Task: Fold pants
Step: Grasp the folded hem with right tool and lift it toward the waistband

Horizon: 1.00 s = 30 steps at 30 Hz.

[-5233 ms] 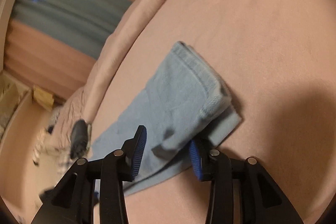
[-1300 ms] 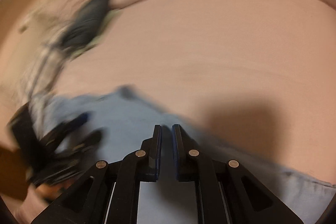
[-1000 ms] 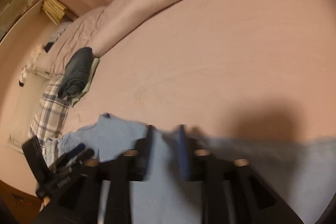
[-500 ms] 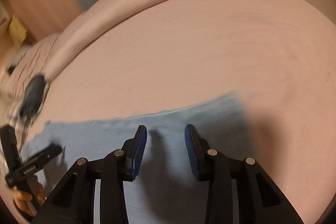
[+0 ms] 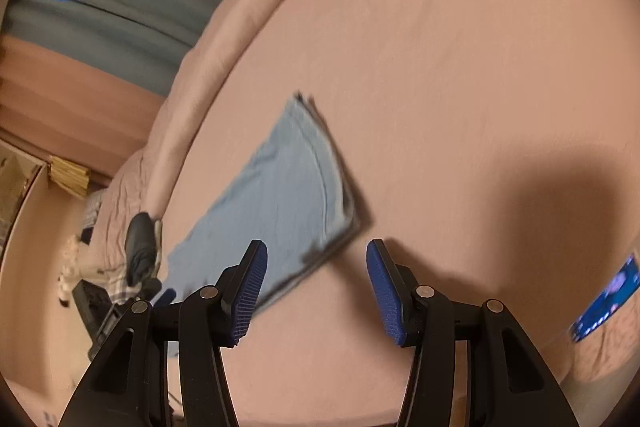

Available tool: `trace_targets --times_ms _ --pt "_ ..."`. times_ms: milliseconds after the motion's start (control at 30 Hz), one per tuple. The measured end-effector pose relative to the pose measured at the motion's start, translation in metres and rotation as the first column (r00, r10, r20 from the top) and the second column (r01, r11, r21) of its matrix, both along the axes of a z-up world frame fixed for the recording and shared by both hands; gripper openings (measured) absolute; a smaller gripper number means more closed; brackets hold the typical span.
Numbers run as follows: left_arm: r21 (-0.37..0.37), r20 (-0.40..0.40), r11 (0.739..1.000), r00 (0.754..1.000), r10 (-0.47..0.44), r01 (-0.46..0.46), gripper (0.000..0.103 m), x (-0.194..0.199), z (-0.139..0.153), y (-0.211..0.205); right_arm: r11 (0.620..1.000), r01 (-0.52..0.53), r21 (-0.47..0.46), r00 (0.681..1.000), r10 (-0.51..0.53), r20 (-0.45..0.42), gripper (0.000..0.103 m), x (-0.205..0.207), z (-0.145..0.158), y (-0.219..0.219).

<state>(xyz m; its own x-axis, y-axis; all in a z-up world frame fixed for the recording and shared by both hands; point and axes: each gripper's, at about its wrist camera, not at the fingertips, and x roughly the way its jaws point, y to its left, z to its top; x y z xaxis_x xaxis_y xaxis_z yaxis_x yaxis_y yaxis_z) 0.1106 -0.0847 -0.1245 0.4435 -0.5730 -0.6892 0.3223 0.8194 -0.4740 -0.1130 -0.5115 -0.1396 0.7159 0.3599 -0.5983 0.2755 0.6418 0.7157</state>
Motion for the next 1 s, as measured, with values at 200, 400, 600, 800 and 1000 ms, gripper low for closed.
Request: trace_targets --times_ms 200,400,600,800,1000 --pt "-0.028 -0.104 0.999 0.994 0.037 -0.04 0.084 0.003 -0.026 0.003 0.999 0.045 0.031 0.999 -0.046 0.03 0.052 0.018 -0.018 0.0" --pt "-0.022 -0.113 0.998 0.992 0.052 -0.055 0.084 0.003 -0.036 0.003 0.994 0.065 -0.086 0.998 -0.064 0.024 0.051 0.023 -0.003 0.006" --pt "0.013 -0.08 0.999 0.996 0.049 -0.048 0.084 0.002 -0.039 -0.012 0.976 0.066 -0.206 0.998 -0.064 0.016 0.032 0.021 0.007 0.013" --pt "-0.013 -0.088 0.999 0.995 0.046 -0.047 0.084 0.004 -0.043 -0.004 0.957 0.053 -0.284 0.998 -0.039 0.055 0.021 0.012 0.018 0.017" --pt "-0.03 -0.083 0.998 0.996 0.044 -0.047 0.084 0.001 -0.046 0.001 0.908 0.045 -0.416 0.99 0.016 0.14 0.019 0.01 0.046 0.041"
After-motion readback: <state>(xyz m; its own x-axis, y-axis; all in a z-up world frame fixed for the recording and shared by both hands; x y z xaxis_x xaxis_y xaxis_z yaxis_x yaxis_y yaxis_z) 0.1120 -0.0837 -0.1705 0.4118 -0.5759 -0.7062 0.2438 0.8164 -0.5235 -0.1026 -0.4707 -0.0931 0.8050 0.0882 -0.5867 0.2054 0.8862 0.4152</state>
